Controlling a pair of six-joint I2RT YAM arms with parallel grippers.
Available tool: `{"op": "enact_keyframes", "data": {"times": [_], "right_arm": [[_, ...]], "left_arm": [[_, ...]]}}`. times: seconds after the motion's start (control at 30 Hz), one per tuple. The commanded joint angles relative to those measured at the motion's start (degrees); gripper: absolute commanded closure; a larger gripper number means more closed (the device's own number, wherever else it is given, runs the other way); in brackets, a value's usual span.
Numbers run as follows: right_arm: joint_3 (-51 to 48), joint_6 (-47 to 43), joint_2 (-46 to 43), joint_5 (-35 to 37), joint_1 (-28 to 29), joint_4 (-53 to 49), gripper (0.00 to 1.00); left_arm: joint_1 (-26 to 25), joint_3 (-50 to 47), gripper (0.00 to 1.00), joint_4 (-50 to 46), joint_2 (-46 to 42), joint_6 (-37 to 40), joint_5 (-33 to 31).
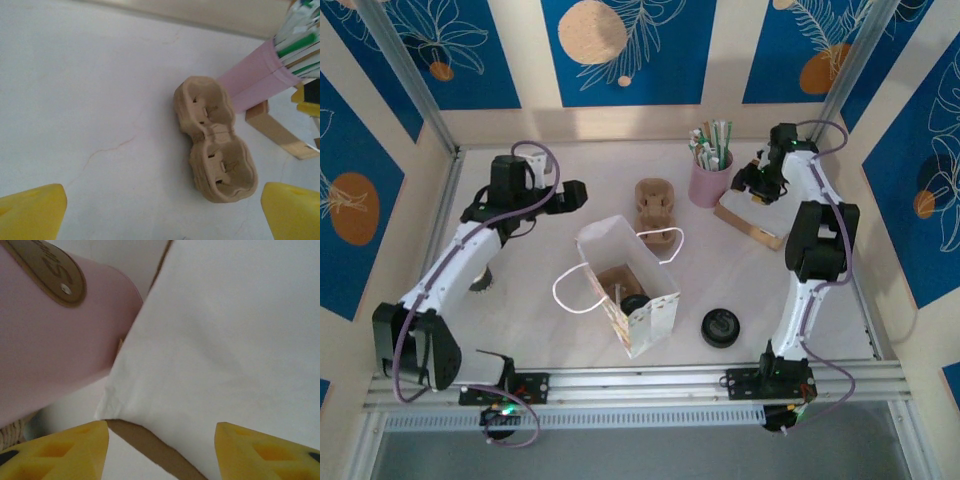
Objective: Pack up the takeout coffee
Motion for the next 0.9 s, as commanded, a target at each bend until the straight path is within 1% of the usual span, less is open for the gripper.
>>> {"op": "enact_keyframes", "data": {"times": [0.0,0.1,0.37,0.43,0.57,0.77,0.87], "right_arm": [[3.2,-2.7,2.7,1.6,0.4,-3.9,0.45],[5.6,-3.7,5.4,3.0,1.1,-5.3,0.48],[8.4,-4.9,10.0,5.0,2.2,-6.8,0.48],[8.5,-5.2,10.7,6.0,2.4,-6.9,0.51],[8.6,-5.2,11.3,6.3,2.3,-6.4,0.66],[8.5,-5.2,11.5,6.1,2.1,-5.8,0.83],[8.3,-5.0,10.9,6.0,2.0,-5.1,0.98]], "left_arm": [[1.0,2.1,0.01,-1.0,0.7,-0.9,1.9],[1.0,2.4,0.01,-0.6,1.4,-1.0,2.3],[0.9,2.4,0.01,-0.1,2.3,-1.1,2.9],[1.0,2.5,0.01,-0.1,2.5,-1.1,2.9],[1.0,2.5,0.01,0.3,2.8,-1.3,3.0],[1.0,2.6,0.01,0.6,2.9,-1.4,3.4],[1.0,2.7,0.01,0.7,3.0,-1.3,3.3]]}}
